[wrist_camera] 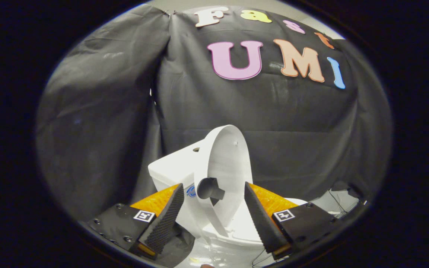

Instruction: Open the toilet lid.

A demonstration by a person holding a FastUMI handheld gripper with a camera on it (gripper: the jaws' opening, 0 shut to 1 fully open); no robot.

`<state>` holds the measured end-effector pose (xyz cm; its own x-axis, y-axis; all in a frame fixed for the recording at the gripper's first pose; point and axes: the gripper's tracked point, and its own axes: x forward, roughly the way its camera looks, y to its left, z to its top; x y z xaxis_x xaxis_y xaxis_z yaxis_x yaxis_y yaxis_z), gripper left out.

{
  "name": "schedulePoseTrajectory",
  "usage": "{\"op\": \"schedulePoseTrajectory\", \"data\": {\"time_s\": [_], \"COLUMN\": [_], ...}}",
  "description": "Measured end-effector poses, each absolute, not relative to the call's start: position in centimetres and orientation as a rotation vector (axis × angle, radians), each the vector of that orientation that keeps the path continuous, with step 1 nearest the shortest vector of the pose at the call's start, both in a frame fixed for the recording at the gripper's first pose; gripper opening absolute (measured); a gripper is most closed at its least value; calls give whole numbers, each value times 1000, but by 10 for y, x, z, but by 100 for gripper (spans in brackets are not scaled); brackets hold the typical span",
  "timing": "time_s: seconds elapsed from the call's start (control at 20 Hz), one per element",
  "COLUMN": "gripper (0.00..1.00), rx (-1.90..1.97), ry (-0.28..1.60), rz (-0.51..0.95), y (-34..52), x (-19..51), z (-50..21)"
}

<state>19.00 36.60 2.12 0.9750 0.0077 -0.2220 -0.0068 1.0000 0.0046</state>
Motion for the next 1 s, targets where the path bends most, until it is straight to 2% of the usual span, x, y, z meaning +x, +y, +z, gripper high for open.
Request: {"op": "schedulePoseTrajectory", "data": {"time_s": [0.4,1.0], "gripper": [98,98], "rx": [37,12], "ry": [179,117], "rz": [46,-6], "y": [345,268], "x": [172,146], "z": [43,50]}}
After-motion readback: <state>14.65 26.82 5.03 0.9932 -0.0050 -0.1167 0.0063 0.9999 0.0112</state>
